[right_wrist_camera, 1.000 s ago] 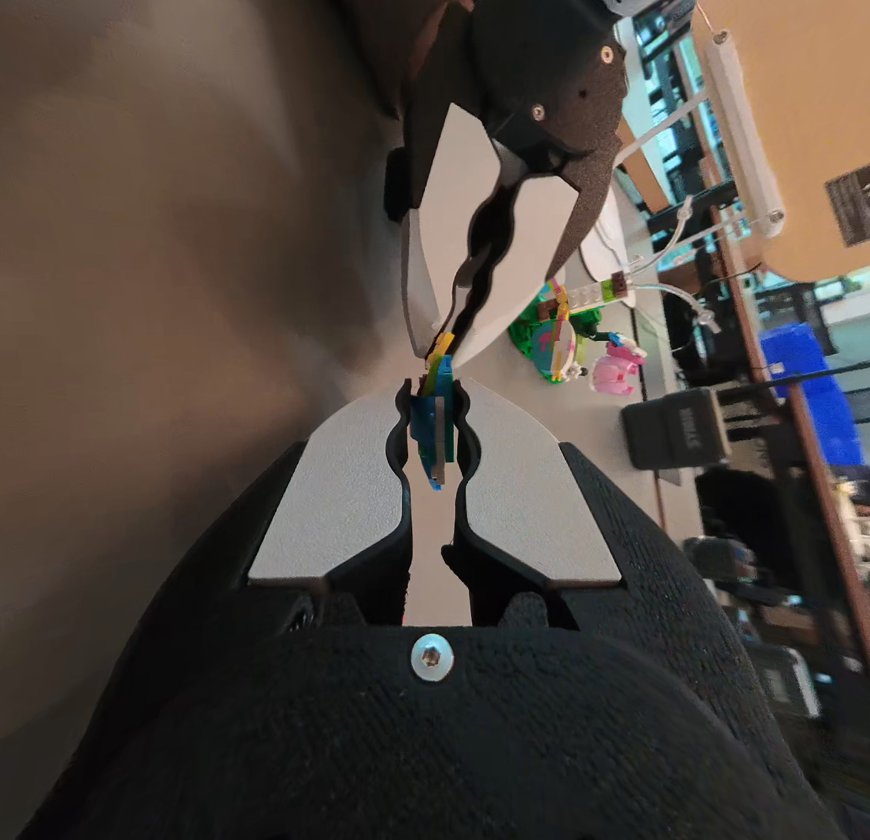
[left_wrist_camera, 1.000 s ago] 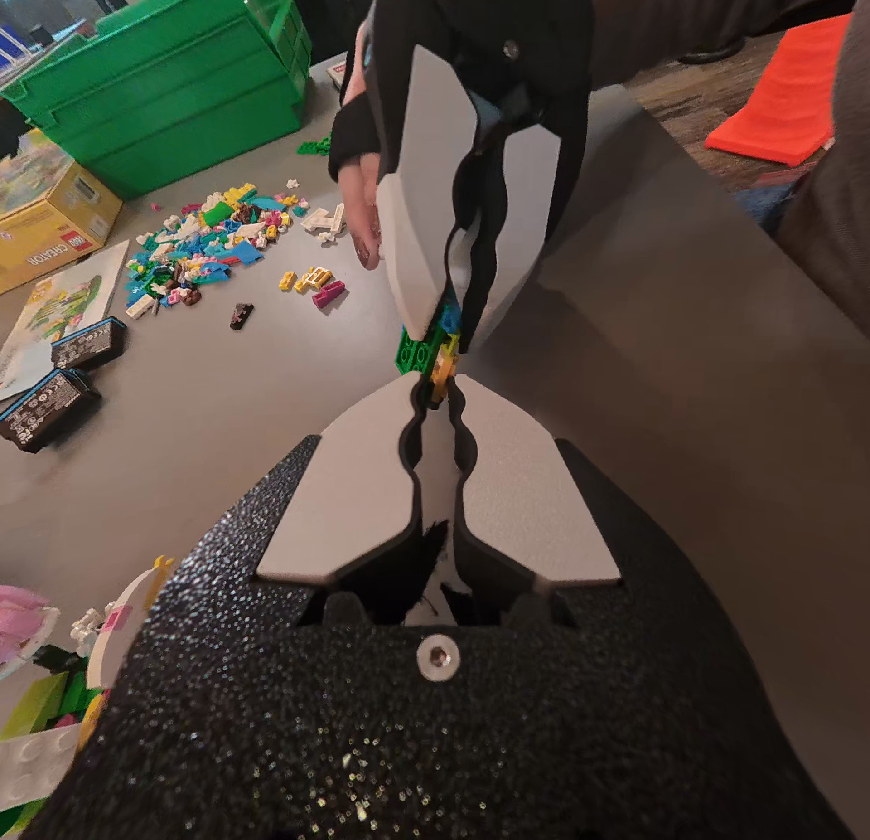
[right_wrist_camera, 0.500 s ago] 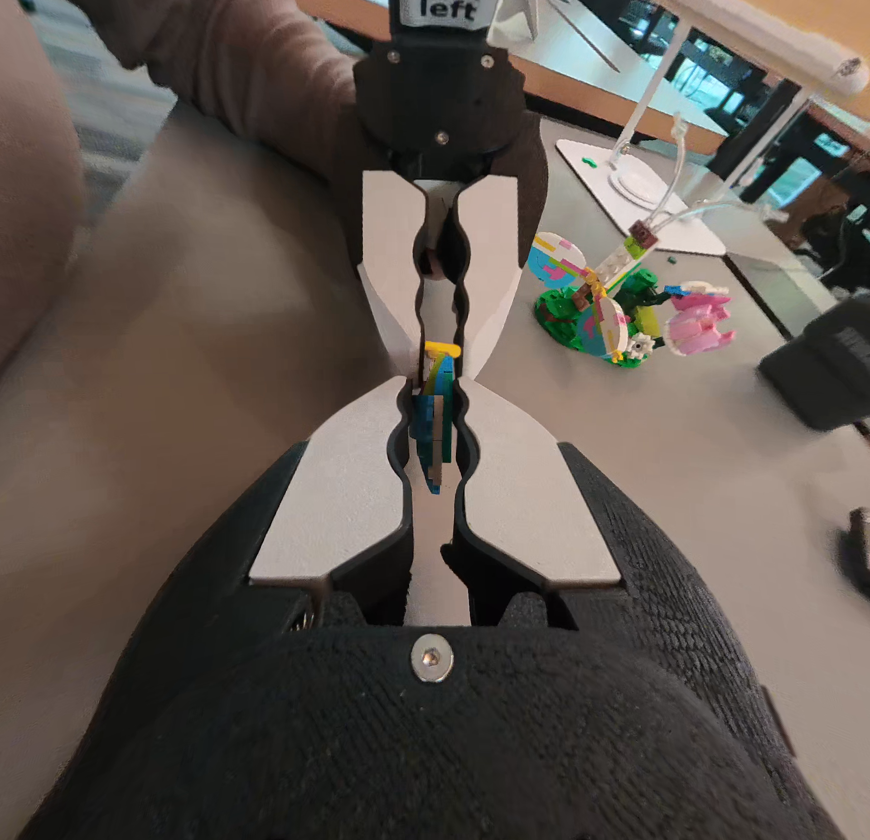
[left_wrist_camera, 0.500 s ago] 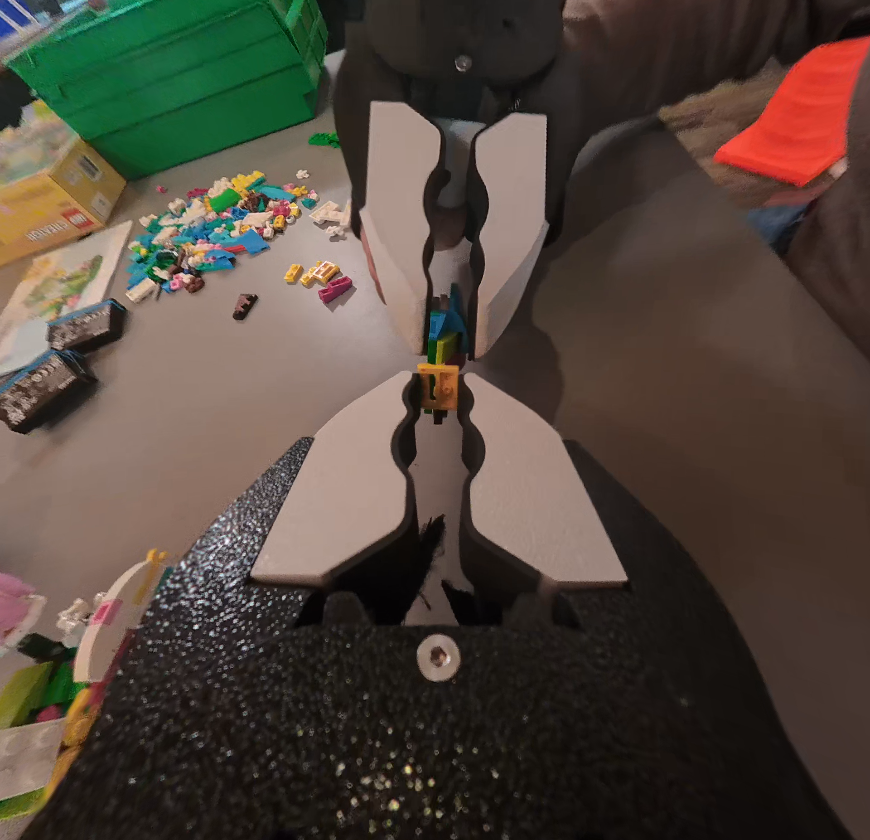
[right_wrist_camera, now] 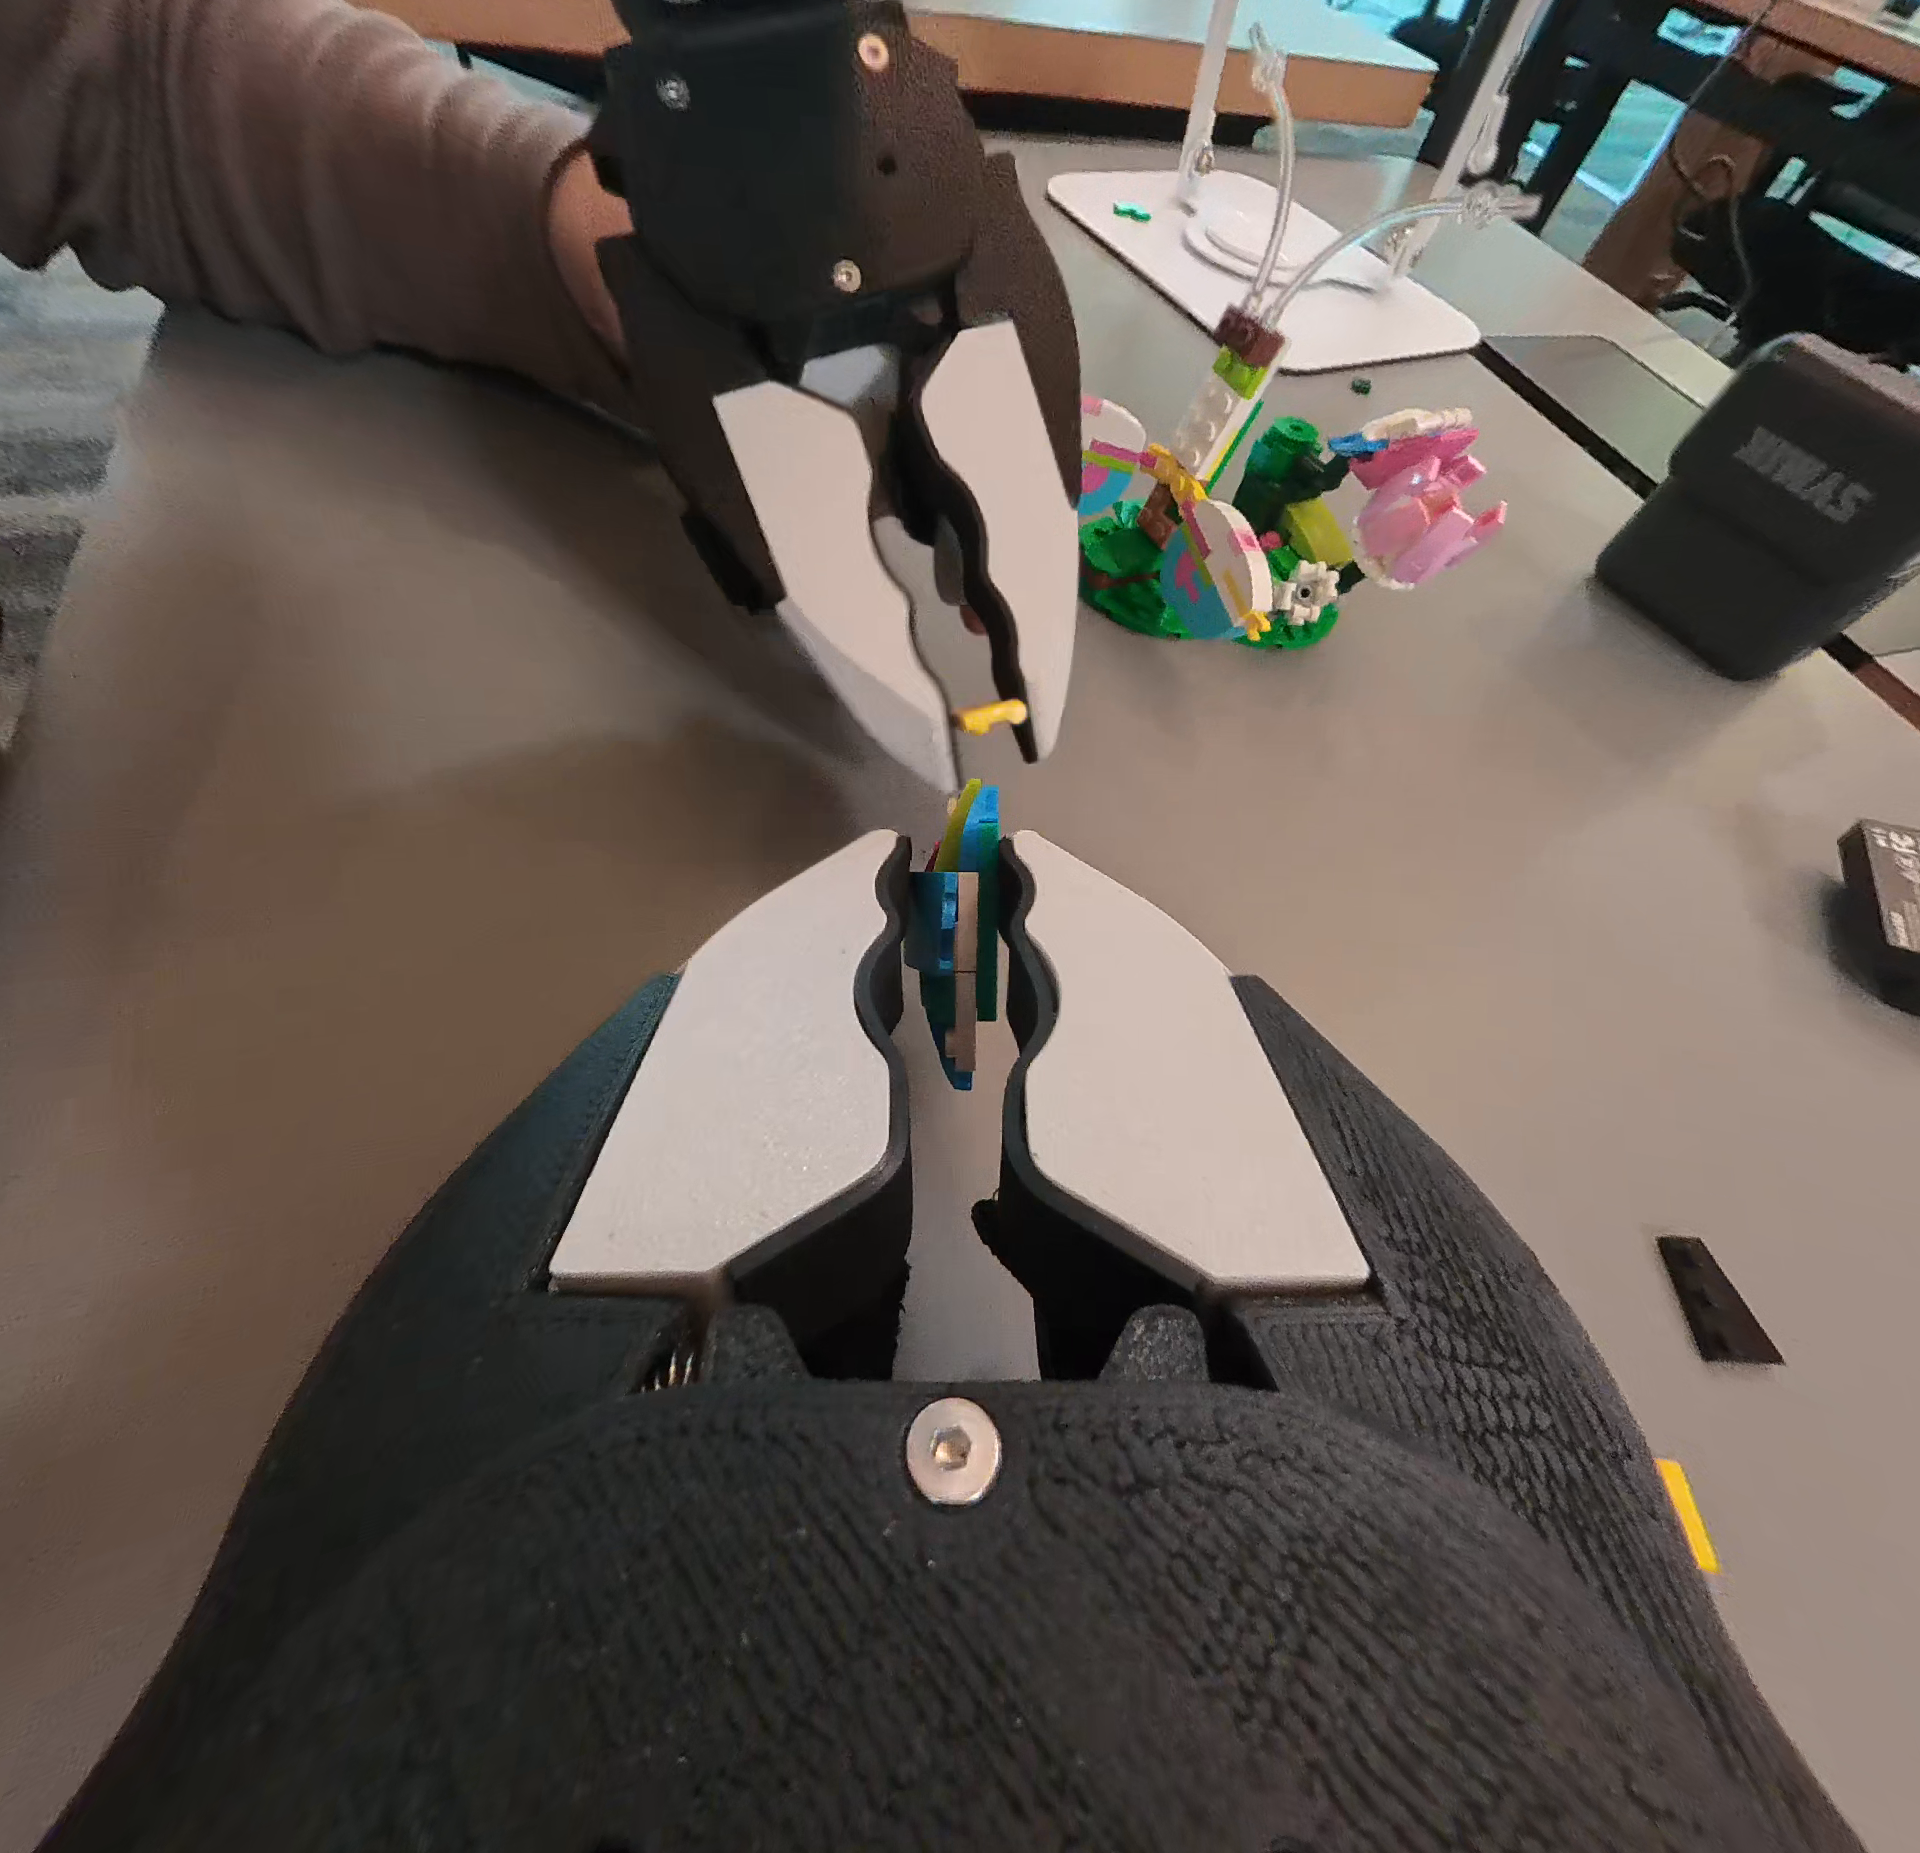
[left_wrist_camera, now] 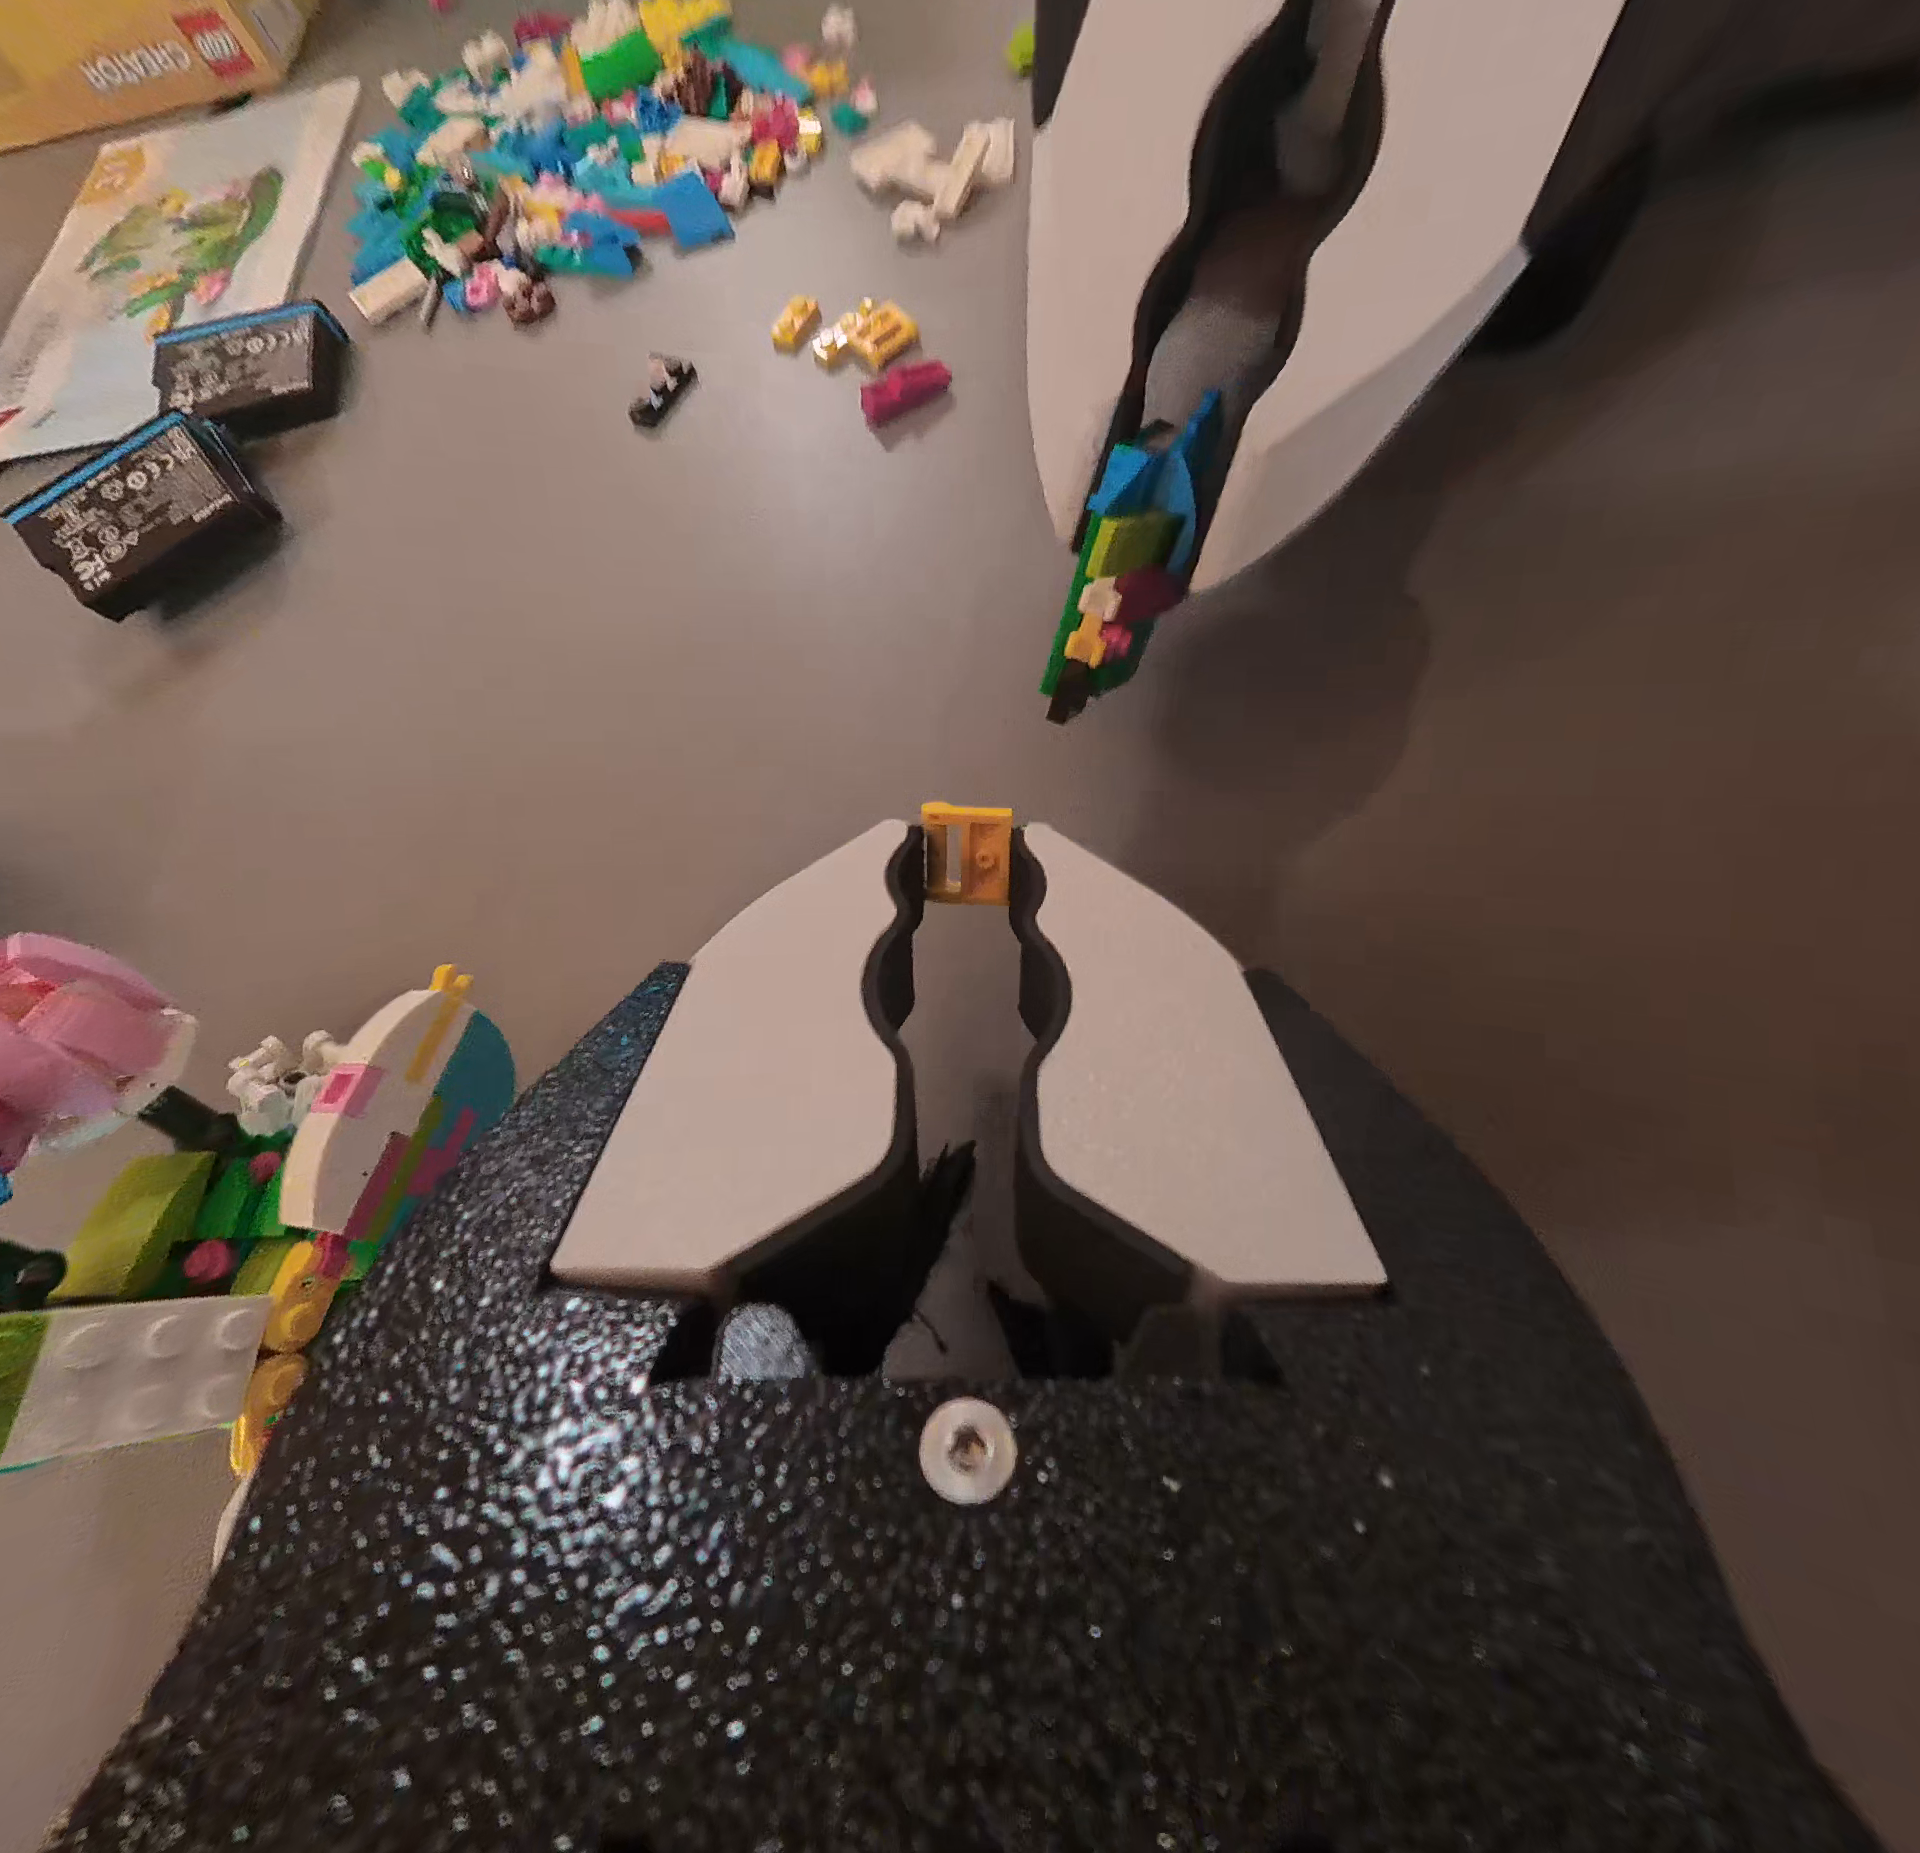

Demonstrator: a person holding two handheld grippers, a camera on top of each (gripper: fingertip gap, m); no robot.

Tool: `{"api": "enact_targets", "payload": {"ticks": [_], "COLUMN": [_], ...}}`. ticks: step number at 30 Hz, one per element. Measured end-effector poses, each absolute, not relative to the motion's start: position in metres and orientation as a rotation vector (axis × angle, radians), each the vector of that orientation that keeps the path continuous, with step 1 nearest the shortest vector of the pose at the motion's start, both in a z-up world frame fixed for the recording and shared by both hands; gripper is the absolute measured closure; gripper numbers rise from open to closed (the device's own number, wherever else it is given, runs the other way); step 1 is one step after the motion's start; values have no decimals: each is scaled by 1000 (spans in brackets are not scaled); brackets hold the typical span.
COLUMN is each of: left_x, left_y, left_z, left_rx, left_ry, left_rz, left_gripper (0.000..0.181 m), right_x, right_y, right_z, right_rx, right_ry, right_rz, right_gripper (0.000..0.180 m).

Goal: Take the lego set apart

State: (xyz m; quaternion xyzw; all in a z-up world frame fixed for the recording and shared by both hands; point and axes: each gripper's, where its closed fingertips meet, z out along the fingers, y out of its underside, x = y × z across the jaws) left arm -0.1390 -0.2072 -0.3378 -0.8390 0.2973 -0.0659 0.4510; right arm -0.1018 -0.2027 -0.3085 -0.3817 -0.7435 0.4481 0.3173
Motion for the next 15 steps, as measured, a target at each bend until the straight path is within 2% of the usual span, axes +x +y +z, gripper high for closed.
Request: {"api": "enact_targets", "payload": {"ticks": [5,9,15], "left_x": [-133,-136,-166], "left_y": [-213,-214,-207], "left_z": [-357,-358,-358], "left_rx": [-2157,-2193,-2292], "left_ry": [791,753,564], "left_rz": [-180,-202,35], "left_gripper": [126,125,140], "right_x": [-100,-96,-71], "right_y": [-203,-195,-169], "right_z": [-311,-305,-277], "right_rx": [-1009,-1007,-1053], "right_ry": [-1975,-1940,-1779], "right_rz": [1073,1005,992], "right_gripper": [166,166,165]}}
